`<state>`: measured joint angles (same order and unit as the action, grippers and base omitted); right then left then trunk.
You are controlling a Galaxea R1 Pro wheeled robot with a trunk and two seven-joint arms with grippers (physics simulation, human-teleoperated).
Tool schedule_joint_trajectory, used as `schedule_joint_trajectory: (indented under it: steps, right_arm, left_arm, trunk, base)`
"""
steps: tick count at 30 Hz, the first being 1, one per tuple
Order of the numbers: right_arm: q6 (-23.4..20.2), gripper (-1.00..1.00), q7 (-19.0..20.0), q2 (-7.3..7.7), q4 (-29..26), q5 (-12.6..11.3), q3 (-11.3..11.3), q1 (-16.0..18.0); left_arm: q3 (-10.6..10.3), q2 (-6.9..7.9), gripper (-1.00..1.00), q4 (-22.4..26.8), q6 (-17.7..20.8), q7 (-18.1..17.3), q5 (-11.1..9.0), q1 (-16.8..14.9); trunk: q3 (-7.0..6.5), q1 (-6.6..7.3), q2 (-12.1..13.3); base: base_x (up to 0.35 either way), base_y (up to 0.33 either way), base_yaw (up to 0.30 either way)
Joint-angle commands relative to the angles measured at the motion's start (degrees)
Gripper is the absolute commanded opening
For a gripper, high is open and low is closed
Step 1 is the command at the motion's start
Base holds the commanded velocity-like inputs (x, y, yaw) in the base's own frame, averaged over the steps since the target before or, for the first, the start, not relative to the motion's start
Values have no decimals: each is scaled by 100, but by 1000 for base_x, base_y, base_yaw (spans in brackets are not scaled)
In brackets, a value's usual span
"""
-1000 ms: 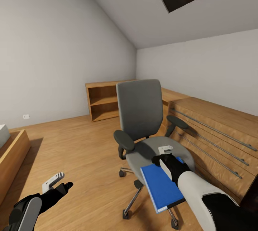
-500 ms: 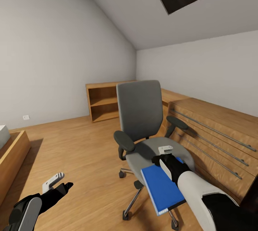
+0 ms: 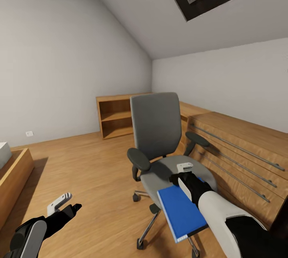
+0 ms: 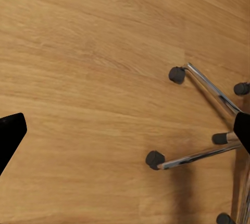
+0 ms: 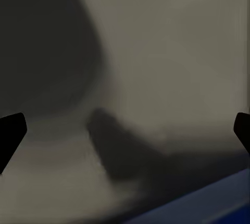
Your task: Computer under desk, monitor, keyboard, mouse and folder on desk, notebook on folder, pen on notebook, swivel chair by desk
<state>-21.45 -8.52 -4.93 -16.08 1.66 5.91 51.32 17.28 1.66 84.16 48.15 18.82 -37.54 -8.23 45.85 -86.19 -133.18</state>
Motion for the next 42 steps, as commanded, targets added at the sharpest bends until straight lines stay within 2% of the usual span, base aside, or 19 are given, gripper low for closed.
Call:
schedule_joint_trajectory:
  steps: [1, 42]
  right_arm:
    - [-44, 100, -18, 1, -9, 15, 33, 2]
    - [-91, 100, -19, -8, -186, 4, 33, 1]
  left_arm:
    - [2, 1, 100, 3, 19, 50, -62, -4]
    - [-27, 1, 100, -263, 2, 68, -62, -4]
  trunk:
    - [-3, 1, -3]
    - [-363, 1, -3]
  base:
    - [0, 0, 0]
    - [0, 0, 0]
